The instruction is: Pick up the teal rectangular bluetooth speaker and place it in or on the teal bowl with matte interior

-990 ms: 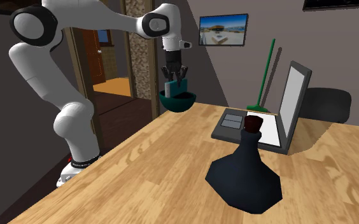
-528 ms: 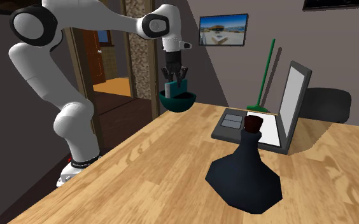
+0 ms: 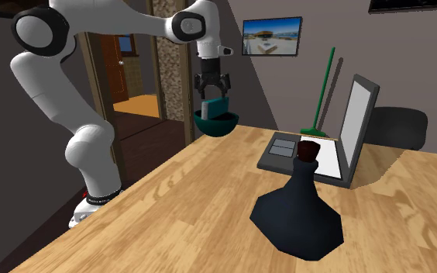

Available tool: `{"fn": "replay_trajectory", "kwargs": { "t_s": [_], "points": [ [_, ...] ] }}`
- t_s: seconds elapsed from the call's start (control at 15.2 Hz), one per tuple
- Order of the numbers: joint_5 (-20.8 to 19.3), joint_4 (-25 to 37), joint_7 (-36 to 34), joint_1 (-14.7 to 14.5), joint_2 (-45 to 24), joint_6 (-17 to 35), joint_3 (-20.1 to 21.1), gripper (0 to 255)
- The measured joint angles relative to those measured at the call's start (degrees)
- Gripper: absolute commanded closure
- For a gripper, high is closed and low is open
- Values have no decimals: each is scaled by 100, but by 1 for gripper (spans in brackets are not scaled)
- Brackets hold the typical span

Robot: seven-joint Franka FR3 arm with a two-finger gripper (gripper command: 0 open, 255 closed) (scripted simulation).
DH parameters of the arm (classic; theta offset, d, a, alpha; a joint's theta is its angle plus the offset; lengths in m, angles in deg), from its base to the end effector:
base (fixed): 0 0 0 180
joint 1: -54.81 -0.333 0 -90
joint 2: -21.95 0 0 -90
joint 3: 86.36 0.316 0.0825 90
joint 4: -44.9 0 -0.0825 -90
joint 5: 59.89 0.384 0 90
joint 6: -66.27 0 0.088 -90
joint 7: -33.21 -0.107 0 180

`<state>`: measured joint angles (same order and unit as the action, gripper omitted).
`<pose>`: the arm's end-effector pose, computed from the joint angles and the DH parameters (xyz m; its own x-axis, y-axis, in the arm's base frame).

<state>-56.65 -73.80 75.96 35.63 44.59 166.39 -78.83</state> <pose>0.3880 0.2108 0.5956 0.3646 0.9296 0.0537 0.9293 -0.3669 0.0419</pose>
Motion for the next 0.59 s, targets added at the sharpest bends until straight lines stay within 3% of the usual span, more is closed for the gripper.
{"fn": "replay_trajectory", "kwargs": {
  "t_s": [0.2,0.59],
  "points": [
    [-12,472,-11,7,-59,-412,-9,0],
    [-16,559,-9,9,-67,-497,-13,0]
  ]
}}
